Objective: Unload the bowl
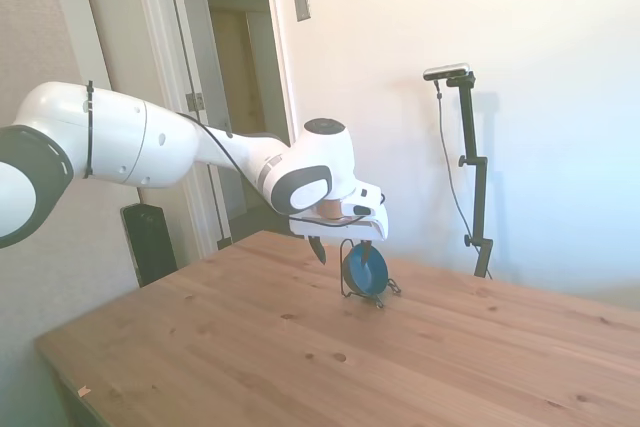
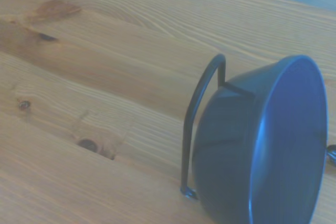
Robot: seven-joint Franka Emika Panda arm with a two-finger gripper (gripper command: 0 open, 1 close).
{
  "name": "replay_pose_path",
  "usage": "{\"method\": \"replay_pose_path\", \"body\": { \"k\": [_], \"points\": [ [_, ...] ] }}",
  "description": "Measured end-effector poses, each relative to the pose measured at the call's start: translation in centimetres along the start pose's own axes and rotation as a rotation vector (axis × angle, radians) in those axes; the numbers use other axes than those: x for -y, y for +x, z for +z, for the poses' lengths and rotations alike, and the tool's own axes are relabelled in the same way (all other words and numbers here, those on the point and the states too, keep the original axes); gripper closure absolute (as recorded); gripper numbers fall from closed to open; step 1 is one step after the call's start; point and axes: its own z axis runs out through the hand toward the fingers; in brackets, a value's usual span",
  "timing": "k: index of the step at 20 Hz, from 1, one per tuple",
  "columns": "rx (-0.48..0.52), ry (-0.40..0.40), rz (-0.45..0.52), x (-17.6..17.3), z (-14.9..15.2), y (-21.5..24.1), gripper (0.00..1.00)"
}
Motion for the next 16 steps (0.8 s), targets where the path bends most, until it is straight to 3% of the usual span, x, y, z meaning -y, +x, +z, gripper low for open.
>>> {"method": "replay_pose_path", "body": {
  "k": [16],
  "points": [
    [0.0,0.145,-0.059,-1.7,3.8,2.1,0.0]
  ]
}}
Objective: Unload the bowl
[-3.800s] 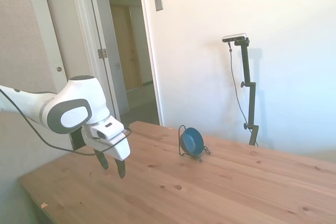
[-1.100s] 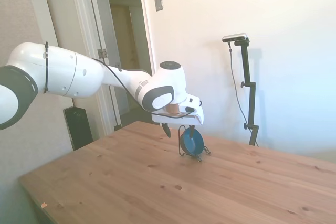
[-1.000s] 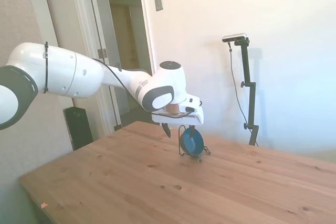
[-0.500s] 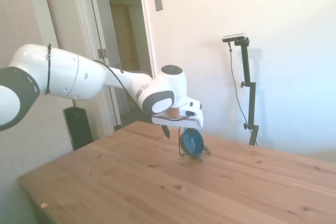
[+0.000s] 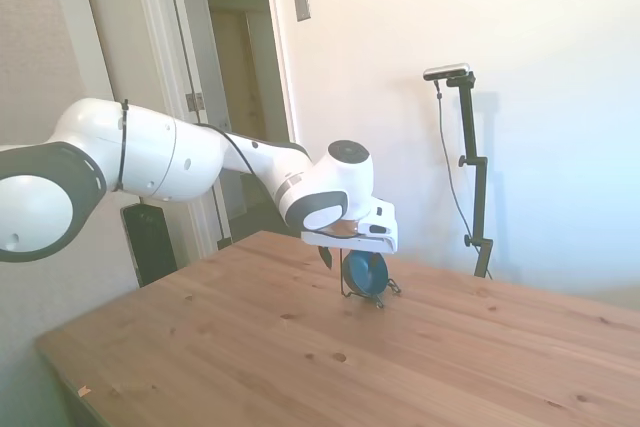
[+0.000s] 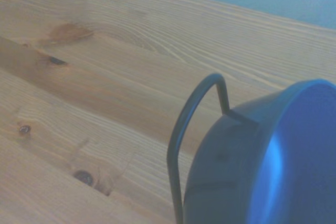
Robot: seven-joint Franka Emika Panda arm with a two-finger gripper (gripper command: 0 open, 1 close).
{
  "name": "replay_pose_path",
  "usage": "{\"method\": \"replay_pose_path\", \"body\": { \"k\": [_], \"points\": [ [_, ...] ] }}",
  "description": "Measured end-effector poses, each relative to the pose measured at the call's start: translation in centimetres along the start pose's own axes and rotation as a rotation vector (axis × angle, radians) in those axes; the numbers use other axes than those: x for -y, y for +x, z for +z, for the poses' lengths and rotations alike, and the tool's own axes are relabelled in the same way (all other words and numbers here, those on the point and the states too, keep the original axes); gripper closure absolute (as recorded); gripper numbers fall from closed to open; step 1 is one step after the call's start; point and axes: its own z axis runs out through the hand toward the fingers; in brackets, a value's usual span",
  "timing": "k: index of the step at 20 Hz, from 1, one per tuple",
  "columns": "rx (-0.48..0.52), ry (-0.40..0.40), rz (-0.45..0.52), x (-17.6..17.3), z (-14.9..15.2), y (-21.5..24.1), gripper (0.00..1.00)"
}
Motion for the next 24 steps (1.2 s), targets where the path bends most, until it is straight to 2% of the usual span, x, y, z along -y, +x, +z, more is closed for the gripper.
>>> {"method": "replay_pose_path", "body": {
  "k": [2,3,10,24],
  "points": [
    [0.012,0.02,-0.011,0.0,0.5,0.3,0.0],
    [0.017,0.032,-0.016,0.0,0.6,0.4,1.0],
    [0.058,0.087,-0.042,0.0,0.6,0.7,1.0],
    [0.08,0.107,-0.031,-0.8,0.4,1.6,1.0]
  ]
}}
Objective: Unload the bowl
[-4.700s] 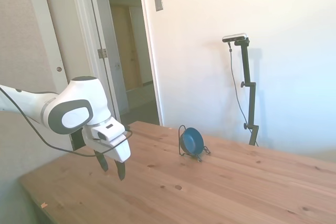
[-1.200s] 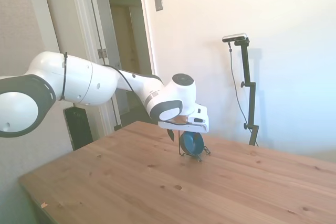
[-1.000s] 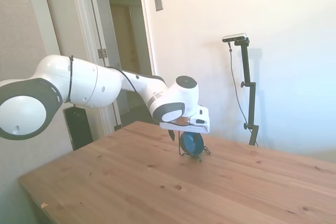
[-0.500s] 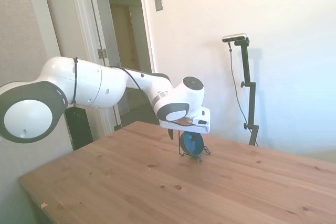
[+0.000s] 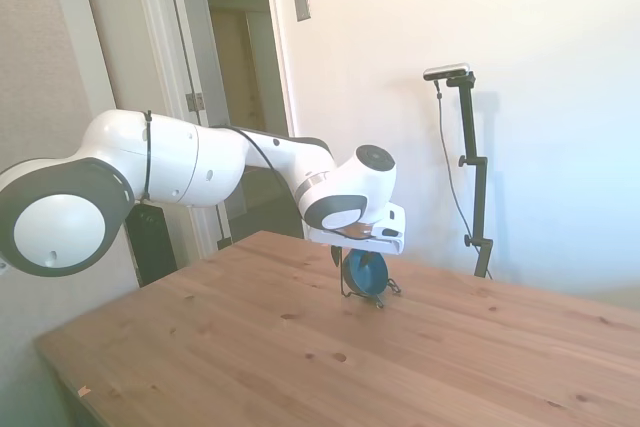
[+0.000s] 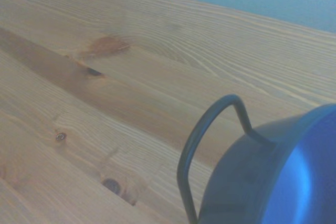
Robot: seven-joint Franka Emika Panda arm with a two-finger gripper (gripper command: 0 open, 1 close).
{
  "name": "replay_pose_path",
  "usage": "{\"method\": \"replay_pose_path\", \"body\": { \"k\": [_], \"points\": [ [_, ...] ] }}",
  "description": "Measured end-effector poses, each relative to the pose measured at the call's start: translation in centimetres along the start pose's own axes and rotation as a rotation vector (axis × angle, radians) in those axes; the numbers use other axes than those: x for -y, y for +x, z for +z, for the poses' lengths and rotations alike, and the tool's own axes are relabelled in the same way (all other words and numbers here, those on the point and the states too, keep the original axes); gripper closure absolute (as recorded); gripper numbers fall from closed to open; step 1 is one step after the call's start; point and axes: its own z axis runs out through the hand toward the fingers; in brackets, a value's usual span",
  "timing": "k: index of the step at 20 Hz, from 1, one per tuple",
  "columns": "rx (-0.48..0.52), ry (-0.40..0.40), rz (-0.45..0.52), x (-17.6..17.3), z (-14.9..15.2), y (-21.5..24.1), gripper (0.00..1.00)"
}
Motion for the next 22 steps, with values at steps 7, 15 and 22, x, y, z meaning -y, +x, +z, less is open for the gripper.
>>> {"method": "replay_pose_path", "body": {
  "k": [7,15,22],
  "points": [
    [0.015,0.02,0.008,-0.3,0.0,0.1,1.0],
    [0.033,0.061,0.009,0.0,0.1,0.1,1.0],
    [0.004,0.121,-0.001,-1.3,-3.9,0.4,1.0]
  ]
}}
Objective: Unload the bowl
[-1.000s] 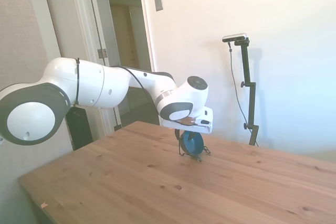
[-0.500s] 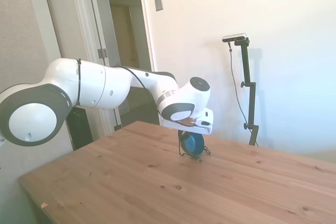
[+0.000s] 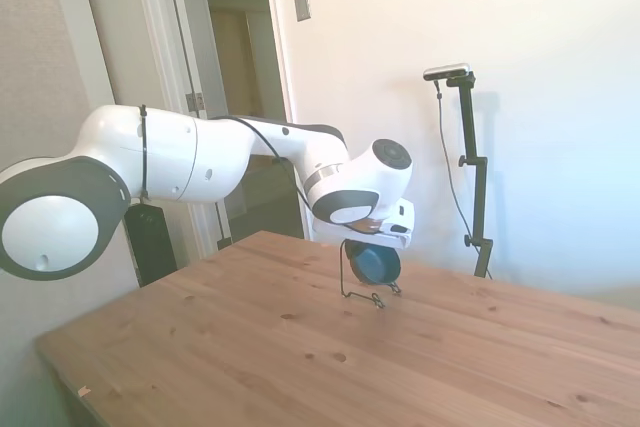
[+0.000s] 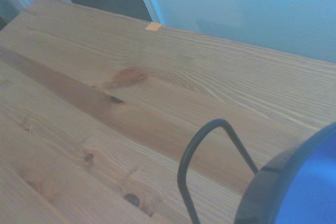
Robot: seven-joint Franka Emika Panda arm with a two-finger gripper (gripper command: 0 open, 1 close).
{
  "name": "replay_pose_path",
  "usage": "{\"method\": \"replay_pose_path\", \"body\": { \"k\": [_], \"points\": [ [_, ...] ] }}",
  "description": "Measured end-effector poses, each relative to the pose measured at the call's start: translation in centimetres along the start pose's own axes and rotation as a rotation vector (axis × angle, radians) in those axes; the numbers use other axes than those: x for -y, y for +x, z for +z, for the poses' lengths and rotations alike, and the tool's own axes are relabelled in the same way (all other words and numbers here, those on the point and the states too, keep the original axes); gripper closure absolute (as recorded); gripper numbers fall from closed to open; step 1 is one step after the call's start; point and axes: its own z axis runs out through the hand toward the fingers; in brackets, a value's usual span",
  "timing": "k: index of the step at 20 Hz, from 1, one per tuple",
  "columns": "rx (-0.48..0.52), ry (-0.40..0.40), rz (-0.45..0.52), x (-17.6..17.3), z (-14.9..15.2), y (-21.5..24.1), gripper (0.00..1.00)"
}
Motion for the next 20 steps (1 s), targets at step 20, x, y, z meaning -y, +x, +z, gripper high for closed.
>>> {"method": "replay_pose_path", "body": {
  "k": [20],
  "points": [
    [0.047,-0.296,-0.036,4.6,-0.3,-20.9,1.0]
  ]
}}
